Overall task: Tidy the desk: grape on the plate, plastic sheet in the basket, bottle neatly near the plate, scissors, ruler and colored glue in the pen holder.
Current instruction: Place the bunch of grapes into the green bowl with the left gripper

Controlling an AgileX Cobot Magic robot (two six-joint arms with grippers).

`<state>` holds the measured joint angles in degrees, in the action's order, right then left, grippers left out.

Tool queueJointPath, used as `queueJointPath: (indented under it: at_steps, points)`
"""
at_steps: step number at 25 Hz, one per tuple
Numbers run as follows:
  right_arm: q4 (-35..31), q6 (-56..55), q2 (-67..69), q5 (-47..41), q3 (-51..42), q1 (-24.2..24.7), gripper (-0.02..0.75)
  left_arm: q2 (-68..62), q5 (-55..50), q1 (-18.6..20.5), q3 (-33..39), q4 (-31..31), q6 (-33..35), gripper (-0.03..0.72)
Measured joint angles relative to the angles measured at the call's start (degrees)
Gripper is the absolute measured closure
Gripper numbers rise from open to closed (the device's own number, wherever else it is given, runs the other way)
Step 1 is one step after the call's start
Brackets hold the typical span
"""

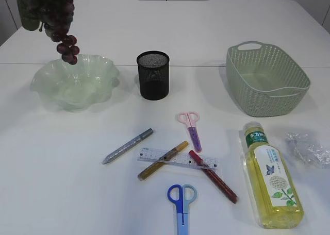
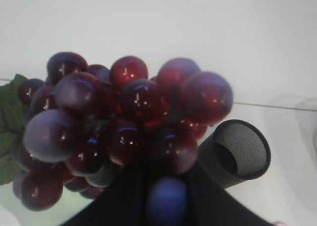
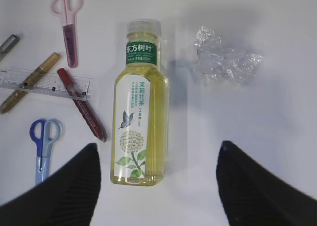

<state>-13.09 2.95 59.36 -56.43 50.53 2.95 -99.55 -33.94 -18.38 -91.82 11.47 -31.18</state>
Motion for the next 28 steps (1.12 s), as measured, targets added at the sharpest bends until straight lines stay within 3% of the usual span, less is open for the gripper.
queueJointPath:
  at_steps: [13,20,23,28]
  points:
    - [0.74,0.13,0.0,-0.66,0.0,0.0,0.174,-15.92,7.4,6.91,-1.57,0.97,0.0,0.584]
    - [0.74,0.13,0.0,-0.95,0.0,0.0,0.174,-19.9,9.72,7.16,-1.6,1.11,0.0,0.571]
    - [0.87,0.13,0.0,-1.09,0.0,0.0,0.175,-20.34,9.72,7.03,-1.6,1.11,0.0,0.477]
    - [0.91,0.13,0.0,-1.47,0.0,0.0,0.175,-20.34,9.72,7.03,-1.7,0.74,0.0,0.251]
